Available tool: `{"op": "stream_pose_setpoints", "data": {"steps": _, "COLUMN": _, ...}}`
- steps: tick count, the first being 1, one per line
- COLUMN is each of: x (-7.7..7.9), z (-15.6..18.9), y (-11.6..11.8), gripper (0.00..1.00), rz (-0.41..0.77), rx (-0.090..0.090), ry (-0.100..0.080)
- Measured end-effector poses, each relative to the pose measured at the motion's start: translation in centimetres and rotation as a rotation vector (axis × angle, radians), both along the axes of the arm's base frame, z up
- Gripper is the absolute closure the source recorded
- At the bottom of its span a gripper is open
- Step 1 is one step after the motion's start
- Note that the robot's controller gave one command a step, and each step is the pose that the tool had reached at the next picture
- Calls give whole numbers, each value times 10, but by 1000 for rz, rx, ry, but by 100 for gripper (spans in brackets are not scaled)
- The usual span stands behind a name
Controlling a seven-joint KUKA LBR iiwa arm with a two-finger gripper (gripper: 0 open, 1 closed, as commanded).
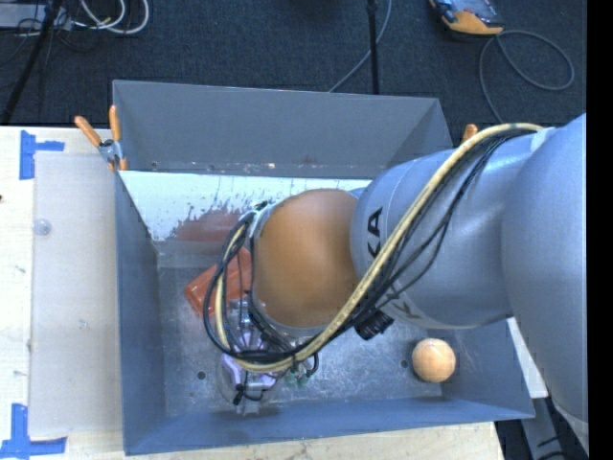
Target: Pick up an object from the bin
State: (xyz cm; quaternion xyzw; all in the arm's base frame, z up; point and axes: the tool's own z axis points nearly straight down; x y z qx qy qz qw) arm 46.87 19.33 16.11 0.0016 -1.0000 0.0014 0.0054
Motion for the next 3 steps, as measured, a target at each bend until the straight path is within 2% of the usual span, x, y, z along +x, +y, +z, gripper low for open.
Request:
{"op": "stream_pose_setpoints", "data": {"steps": 1, "x": 2, "z": 4, "y": -1, "gripper": 0, "rz": -4, "rx": 2, "ry": -7}}
{"op": "stream_pose_setpoints", "data": {"steps": 2, "x": 7, "z": -10, "y": -11, "gripper": 0, "rz": 58, "rx": 4, "ry": -8}}
{"op": "stream_pose_setpoints", "data": {"steps": 3, "x": 25, "z": -60, "y": -45, "gripper": 100, "rz": -68, "rx": 14, "ry": -7}}
